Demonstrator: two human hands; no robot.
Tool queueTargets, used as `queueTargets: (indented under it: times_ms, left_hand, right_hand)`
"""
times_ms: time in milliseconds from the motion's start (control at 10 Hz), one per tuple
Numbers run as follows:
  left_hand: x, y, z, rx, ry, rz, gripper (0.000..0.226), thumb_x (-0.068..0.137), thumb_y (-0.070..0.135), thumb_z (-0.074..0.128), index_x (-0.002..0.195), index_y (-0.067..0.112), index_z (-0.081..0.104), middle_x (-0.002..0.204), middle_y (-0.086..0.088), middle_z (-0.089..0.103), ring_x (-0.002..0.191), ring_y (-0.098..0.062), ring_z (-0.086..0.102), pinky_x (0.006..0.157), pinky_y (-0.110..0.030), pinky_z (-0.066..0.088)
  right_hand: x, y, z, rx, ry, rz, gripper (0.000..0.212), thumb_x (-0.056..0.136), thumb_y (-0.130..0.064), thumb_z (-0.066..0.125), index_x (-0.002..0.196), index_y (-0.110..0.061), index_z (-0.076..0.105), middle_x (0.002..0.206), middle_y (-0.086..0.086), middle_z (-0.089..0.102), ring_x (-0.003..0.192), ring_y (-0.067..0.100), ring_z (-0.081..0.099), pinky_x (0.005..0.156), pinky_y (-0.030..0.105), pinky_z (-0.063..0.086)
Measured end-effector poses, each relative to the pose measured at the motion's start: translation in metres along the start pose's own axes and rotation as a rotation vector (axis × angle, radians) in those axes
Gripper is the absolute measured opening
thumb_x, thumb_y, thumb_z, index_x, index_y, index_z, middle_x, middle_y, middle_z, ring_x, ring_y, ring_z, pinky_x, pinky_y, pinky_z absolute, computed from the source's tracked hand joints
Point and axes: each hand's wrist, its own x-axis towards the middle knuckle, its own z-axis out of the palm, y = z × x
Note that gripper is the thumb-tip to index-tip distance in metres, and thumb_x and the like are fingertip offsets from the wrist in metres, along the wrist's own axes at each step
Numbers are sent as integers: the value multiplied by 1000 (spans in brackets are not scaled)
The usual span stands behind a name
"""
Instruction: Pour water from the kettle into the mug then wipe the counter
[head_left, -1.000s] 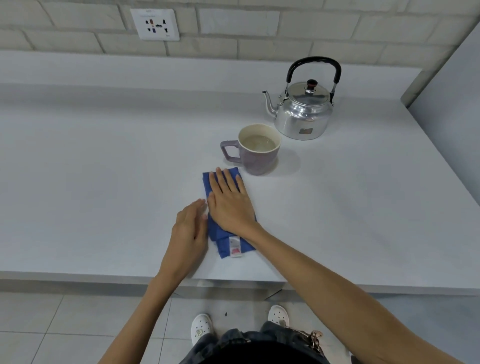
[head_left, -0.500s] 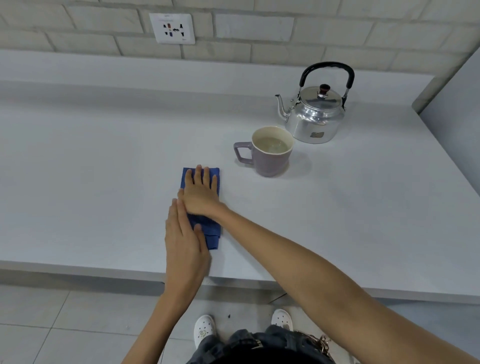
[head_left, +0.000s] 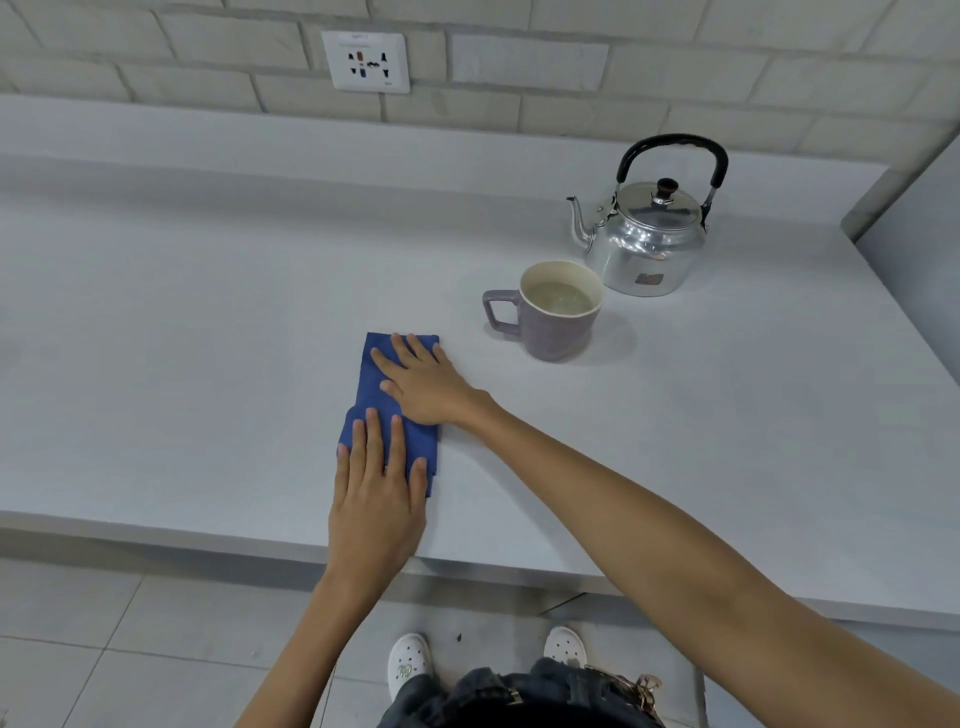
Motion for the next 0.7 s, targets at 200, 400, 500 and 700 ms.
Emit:
queueTargets:
  times_ms: [200,400,500,700]
  left_hand:
    - [-1,-7,-7,-7,-22,-8,95,79,56,-28,147,4,12,156,-22,11,146,-33,8,118,-42,8]
    - [-2,-4,-14,-6,-84,-48,84,84,55,-14,148,6,10,157,-21,6,147,-31,4,119,-41,6]
    - [3,-3,-21,-73,-99,-80,62,99,44,22,147,6,20,157,-20,11,146,-31,7,119,-44,14]
    - [29,13,-37,-230,28,5,49,97,35,41,138,9,43,154,-13,28,145,-29,18,115,-45,22]
  right_hand:
    - [5,-7,11,17,87,39,52,104,-32,17,151,-20,-1,161,9,-9,147,25,-12,117,42,-7]
    - [-3,-6,0,85,54,11,52,104,-32,18,151,-19,-1,161,11,-7,147,25,-11,119,42,-6]
    - [-22,-8,-17,242,130,-20,51,105,-26,23,152,-14,8,160,15,7,148,28,1,119,42,4]
    - [-84,13,-50,590,471,18,29,99,-15,43,121,-9,61,115,10,69,102,19,62,90,31,49]
